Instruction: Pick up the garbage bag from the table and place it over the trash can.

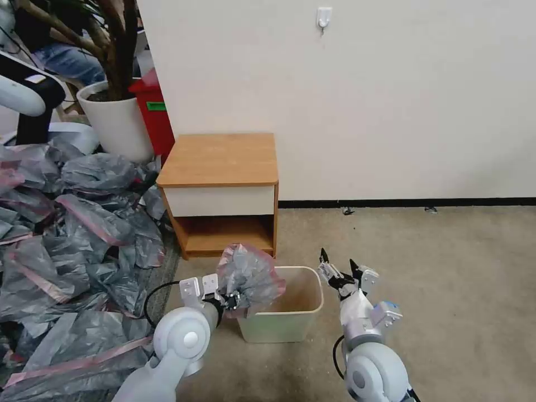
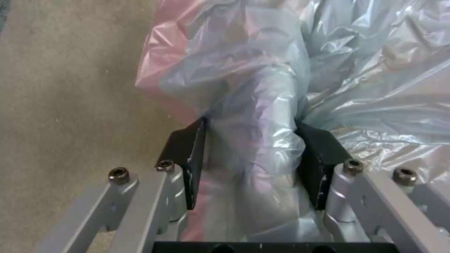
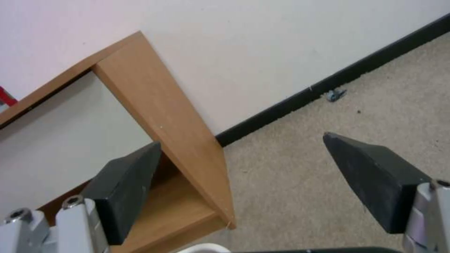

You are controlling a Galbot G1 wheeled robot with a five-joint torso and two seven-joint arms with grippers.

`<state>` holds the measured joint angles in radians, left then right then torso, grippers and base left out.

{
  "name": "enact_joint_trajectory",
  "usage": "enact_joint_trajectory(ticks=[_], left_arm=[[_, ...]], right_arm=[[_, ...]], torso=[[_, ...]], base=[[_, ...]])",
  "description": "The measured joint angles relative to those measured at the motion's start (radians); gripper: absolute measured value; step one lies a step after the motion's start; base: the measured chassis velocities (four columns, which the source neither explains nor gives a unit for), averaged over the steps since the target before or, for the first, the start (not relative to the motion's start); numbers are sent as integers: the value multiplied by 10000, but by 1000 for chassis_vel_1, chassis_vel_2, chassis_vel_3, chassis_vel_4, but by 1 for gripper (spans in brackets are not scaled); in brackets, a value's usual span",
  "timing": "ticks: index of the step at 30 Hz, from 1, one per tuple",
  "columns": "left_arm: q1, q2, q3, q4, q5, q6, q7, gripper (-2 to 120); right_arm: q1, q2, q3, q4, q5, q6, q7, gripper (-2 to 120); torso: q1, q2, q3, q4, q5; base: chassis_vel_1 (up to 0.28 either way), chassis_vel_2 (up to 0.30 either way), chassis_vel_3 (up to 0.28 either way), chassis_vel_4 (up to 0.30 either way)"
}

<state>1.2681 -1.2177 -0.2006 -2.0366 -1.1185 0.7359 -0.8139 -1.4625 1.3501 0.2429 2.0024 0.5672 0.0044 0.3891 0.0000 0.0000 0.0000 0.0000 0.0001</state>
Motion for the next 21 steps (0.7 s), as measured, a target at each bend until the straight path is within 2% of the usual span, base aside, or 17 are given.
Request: enact_joint_trajectory(ticks=[5, 9, 11, 13, 14, 16, 21], left_arm=[[-141, -12, 160, 165, -139, -6, -156, 43], [-271, -46, 328, 330, -220, -8, -283, 27], [-311, -64, 365, 370, -233, -9, -321, 23], [-386, -101, 412, 447, -241, -16, -388, 11], [-386, -101, 412, 447, -241, -16, -388, 11], [-418, -109, 426, 488, -246, -16, -399, 4], [-418, -98, 398, 515, -279, -21, -386, 3]], right_arm=[[37, -10, 58, -61, 41, 3, 5, 89], [66, -29, 140, -107, 139, 4, 13, 86], [70, -32, 158, -118, 156, 5, 16, 86], [83, -33, 185, -123, 169, 7, 18, 84], [83, -33, 185, -123, 169, 7, 18, 84], [90, -29, 193, -124, 178, 9, 20, 84], [91, -36, 192, -79, 180, 37, 19, 84]], torso=[[-1, 0, 0, 0, 0], [0, 0, 0, 1, 0], [0, 0, 0, 1, 0], [0, 0, 0, 1, 3], [0, 0, 0, 1, 3], [0, 0, 0, 1, 3], [0, 0, 0, 1, 1]], base=[[0, 0, 0, 0], [0, 0, 0, 0], [0, 0, 0, 0], [0, 0, 0, 0], [0, 0, 0, 0], [0, 0, 0, 0], [0, 0, 0, 0]])
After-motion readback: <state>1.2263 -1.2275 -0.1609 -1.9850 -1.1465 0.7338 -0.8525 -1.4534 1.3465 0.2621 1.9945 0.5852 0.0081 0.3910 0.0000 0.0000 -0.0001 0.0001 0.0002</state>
